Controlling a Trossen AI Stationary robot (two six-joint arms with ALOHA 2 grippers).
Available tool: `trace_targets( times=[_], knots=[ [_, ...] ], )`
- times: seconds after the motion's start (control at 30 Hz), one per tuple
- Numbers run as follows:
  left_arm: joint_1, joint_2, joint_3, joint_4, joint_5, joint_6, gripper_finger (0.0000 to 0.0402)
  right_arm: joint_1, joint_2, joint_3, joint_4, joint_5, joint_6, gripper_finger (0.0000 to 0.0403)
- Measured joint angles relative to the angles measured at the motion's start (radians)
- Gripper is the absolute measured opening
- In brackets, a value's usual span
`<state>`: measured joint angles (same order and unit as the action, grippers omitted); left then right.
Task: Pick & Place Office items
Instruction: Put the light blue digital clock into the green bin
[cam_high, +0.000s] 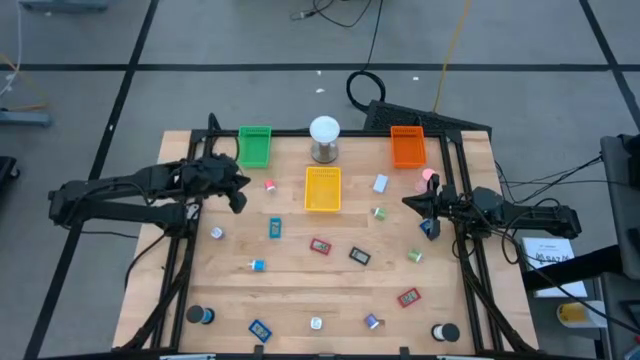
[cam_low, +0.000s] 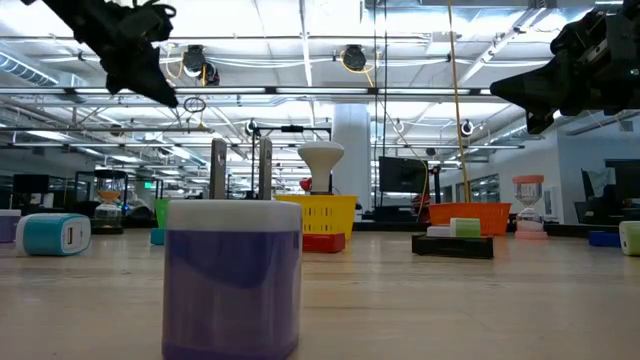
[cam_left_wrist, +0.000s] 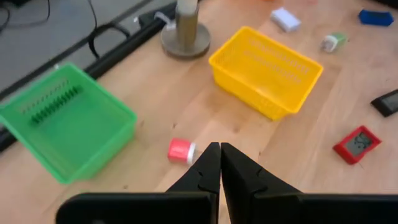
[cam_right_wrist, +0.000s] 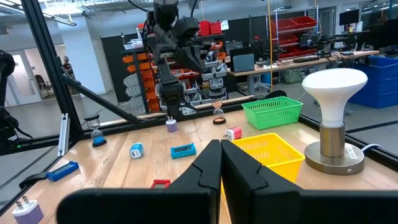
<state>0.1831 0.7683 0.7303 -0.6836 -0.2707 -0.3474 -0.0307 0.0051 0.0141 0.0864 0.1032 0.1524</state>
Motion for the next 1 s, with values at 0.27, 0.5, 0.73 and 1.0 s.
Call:
trace_targets(
  times=[0.27,0.5,0.73,1.0],
  knots=[
    [0.004,0.001,0.0,-0.089,0.0,-0.09,0.0086,0.0,0.0,0.0,0.0,0.0,0.0,0.0004],
    [0.031,0.065,0.0,-0.23,0.0,-0.21,0.0171,0.0,0.0,0.0,0.0,0.0,0.0,0.0004],
    [0.033,0.098,0.0,-0.255,0.029,-0.182,0.0242,0.0,0.0,0.0,0.0,0.0,0.0,0.0004],
    [0.039,0.096,0.0,-0.304,0.052,-0.182,0.0252,0.0,0.0,0.0,0.0,0.0,0.0,0.0004]
  ],
)
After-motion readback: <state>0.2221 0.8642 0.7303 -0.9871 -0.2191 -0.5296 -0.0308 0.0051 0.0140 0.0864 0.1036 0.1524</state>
